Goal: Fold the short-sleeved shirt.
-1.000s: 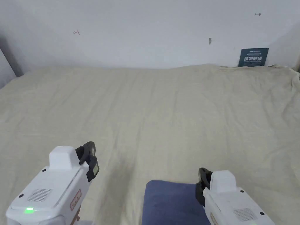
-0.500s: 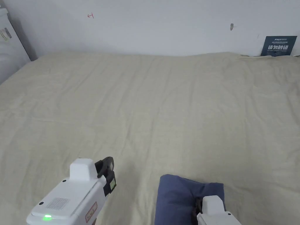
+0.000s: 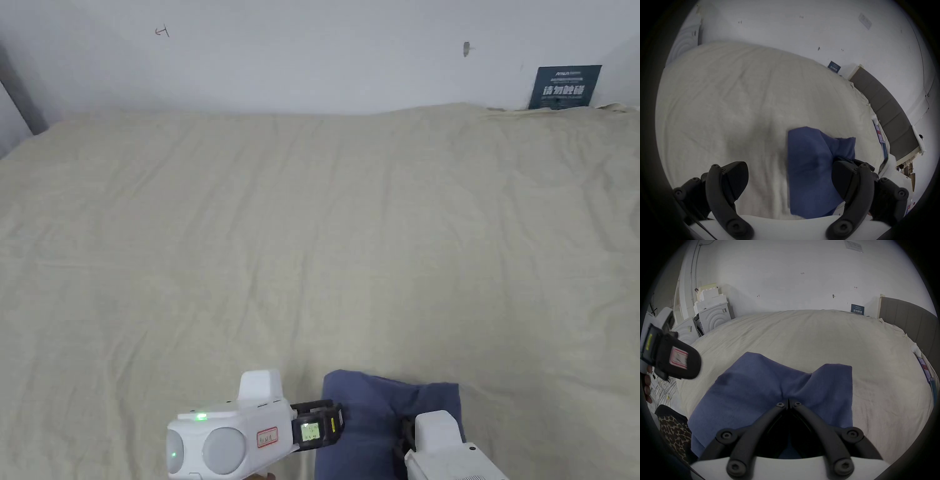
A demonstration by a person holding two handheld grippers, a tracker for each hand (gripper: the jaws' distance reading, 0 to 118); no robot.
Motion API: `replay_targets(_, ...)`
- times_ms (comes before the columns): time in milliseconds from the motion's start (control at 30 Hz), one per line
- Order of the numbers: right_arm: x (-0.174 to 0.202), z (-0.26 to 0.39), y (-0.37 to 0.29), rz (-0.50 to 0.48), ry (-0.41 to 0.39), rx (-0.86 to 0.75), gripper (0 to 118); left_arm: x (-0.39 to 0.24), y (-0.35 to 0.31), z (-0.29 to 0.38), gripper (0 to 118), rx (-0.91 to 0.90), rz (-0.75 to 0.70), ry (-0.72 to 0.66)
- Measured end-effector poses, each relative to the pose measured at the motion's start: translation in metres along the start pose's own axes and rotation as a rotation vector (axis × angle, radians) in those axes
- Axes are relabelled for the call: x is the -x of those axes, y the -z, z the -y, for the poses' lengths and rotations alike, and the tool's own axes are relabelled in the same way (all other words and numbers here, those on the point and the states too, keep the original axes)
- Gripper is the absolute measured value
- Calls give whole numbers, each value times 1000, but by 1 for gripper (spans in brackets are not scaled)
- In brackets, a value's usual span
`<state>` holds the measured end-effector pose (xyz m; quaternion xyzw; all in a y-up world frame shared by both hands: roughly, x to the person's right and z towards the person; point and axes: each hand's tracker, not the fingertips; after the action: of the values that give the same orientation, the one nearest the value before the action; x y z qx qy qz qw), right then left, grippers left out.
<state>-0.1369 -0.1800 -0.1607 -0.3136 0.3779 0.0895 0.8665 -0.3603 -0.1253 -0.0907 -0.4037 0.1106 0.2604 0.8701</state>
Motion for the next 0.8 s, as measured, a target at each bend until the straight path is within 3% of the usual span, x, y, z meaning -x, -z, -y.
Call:
replay_targets(100,-2,-1,0,-6,10,4,0,-4,20,-4,103,95,30,-1)
replay_targets(267,-2,-1,-1,-10,18,3,0,-1,41,-7,54,145,70,-1)
replay_targets(533,-5,2,1,-22,47,2,0,3,47,-2,42,187,68,37)
replay_targets(633,-11,-6,-2,-50,82,29,0,1,43,-4,24,190,84,67)
replay_targets(800,-27,-24,-31,-55,68,-63,0,-11,24,-3,21,139,100,111)
